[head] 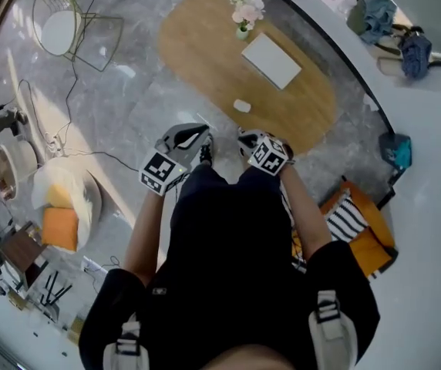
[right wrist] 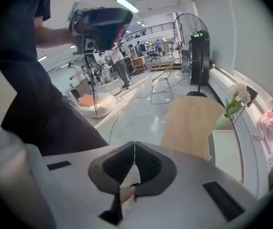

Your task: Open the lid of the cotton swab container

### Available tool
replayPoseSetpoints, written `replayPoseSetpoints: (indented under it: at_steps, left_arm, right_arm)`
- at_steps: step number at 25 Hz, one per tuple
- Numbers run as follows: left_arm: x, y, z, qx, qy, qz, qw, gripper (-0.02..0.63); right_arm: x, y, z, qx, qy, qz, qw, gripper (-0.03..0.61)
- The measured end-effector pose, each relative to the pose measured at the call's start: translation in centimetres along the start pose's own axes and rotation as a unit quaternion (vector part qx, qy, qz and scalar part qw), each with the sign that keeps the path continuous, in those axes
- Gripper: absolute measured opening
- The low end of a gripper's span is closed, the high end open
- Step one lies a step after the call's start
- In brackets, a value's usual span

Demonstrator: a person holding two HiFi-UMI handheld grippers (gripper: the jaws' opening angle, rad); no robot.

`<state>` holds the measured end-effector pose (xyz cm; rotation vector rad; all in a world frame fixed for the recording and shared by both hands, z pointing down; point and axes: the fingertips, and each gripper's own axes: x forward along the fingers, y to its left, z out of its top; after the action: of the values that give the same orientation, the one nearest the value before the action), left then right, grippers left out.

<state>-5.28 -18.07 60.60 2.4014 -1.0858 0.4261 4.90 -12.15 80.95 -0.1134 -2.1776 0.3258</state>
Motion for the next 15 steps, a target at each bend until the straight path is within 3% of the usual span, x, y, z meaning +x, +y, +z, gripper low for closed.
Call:
replayPoseSetpoints:
  at_steps: [6, 15]
  left_arm:
    - [2.1, 0.5, -1.7, -0.017, 0.015, 0.021, 0.9995, 0.002]
    - [3.9, 1.8, -4.6, -0.058, 0.033, 0.036, 0.9971, 0.002]
  right_arm:
    - [2.3, -2.4, -2.6, -0.019, 0.010, 0.036, 0.999, -0.003]
    - [7.6, -6.4, -8.3, 0.040, 0.074, 0.068, 0.994, -0.003]
